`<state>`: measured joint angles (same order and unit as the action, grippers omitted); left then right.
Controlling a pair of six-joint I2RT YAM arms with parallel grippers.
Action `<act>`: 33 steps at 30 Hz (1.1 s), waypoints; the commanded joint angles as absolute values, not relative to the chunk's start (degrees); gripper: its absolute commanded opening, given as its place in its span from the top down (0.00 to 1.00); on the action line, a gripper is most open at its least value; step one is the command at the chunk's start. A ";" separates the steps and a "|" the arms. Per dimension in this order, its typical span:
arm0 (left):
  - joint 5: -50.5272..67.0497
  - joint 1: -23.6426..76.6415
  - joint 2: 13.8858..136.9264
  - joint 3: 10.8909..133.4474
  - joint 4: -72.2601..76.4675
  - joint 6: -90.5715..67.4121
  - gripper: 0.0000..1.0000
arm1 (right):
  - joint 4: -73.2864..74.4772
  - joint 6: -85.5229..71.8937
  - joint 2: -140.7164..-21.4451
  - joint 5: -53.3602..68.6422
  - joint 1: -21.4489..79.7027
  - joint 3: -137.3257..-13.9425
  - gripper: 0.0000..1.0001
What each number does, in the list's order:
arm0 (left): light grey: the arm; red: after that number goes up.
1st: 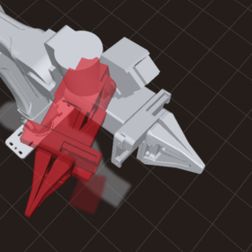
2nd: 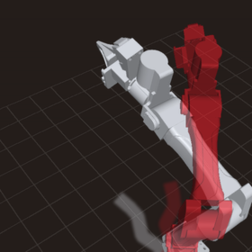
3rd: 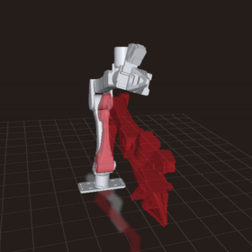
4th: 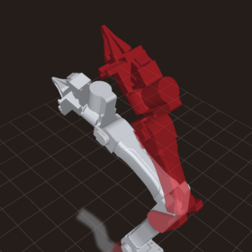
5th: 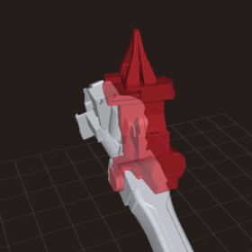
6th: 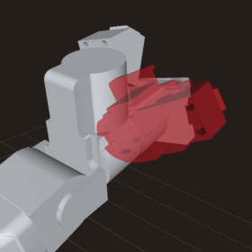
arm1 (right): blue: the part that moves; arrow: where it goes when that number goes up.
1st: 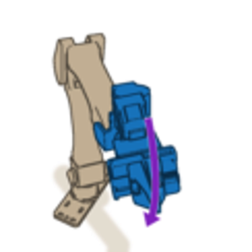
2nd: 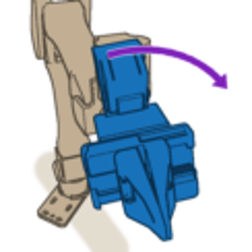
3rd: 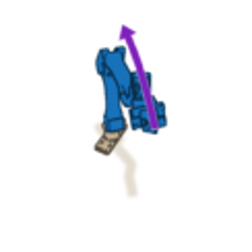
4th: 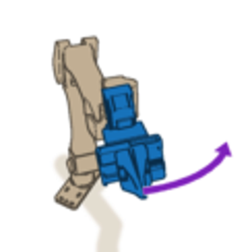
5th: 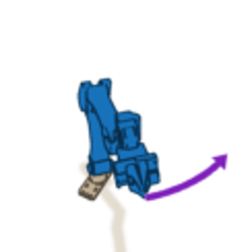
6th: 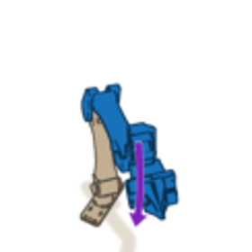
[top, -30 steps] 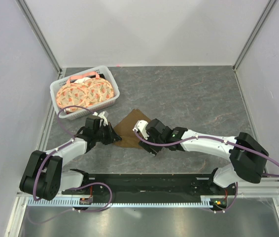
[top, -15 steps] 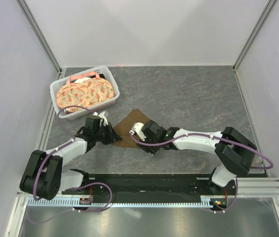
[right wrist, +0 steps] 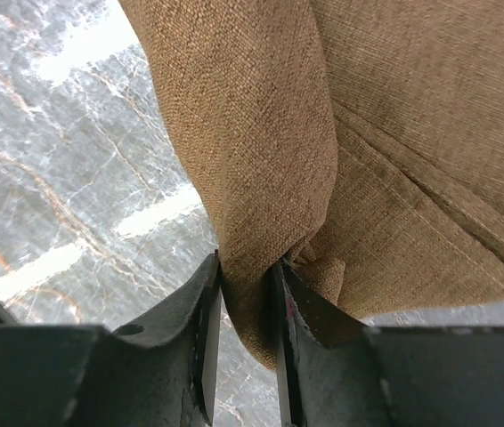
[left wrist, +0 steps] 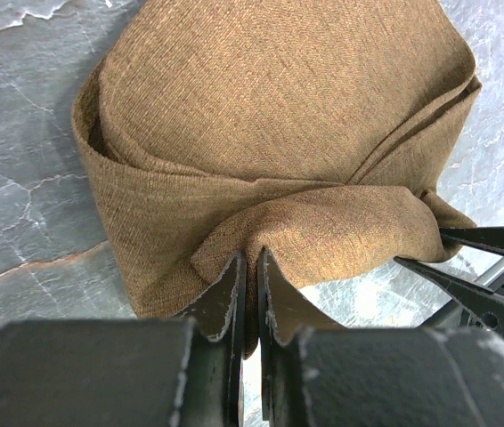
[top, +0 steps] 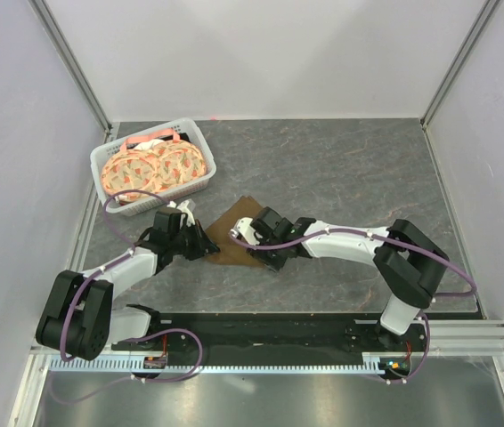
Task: Fold the napkin, place the utensils inside, and roll it up
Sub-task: Roll the napkin with the utensil
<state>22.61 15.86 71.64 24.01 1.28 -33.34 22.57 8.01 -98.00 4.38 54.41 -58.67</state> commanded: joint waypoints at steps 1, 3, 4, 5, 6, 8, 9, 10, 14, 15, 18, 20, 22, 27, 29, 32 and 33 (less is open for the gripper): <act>21.19 15.73 71.10 26.10 -1.67 -31.03 0.98 | 31.28 7.99 -102.65 14.05 51.43 -59.76 0.74; 21.01 15.73 70.84 26.45 -1.67 -30.94 0.98 | 32.51 8.43 -104.40 17.91 50.54 -60.73 0.75; 21.35 15.73 70.93 26.72 -1.76 -30.76 0.98 | 33.91 8.70 -105.11 19.23 49.84 -61.17 0.75; 21.62 15.73 71.01 27.15 -1.76 -30.50 0.98 | 34.45 9.05 -105.90 20.73 49.57 -61.61 0.76; 21.97 15.73 71.10 27.33 -1.58 -30.41 0.97 | 34.98 9.31 -107.21 21.53 49.40 -62.31 0.76; 22.85 15.73 71.37 28.03 -1.41 -30.06 0.91 | 36.47 9.93 -108.45 22.41 49.22 -63.10 0.77; 22.94 15.73 71.45 28.30 -1.06 -29.97 0.84 | 36.82 10.11 -109.41 23.20 49.13 -63.71 0.77; 23.37 15.73 71.28 28.39 -0.97 -29.97 0.79 | 37.35 10.11 -109.86 23.46 49.04 -63.89 0.77; 22.59 15.73 69.88 29.00 -0.88 -29.71 0.51 | 37.62 10.55 -110.74 25.40 48.69 -64.51 0.77; 22.41 15.65 69.26 29.00 -0.97 -29.45 0.49 | 37.70 10.72 -110.83 25.75 48.60 -64.69 0.78; 21.01 15.73 66.80 28.83 -0.88 -29.27 0.40 | 38.23 11.25 -111.27 27.59 48.43 -65.04 0.78; 18.90 15.73 64.70 28.48 -1.14 -29.09 0.37 | 38.49 11.42 -111.62 28.74 48.08 -65.21 0.78; 16.02 15.65 63.03 27.78 -1.58 -29.00 0.36 | 38.85 11.78 -111.97 29.96 47.64 -65.21 0.79; 9.34 15.73 58.63 25.84 -2.28 -29.61 0.25 | 39.11 12.22 -113.03 31.46 46.93 -65.39 0.80; 8.09 15.73 58.27 24.70 -2.90 -29.79 0.20 | 39.11 12.30 -113.20 31.90 46.85 -65.57 0.80; 8.35 15.73 58.97 23.73 -3.25 -30.58 0.19 | 39.20 12.39 -113.55 32.34 46.50 -65.83 0.81; 8.70 15.73 59.32 23.47 -3.25 -31.11 0.19 | 39.29 12.31 -113.64 32.69 46.49 -65.92 0.81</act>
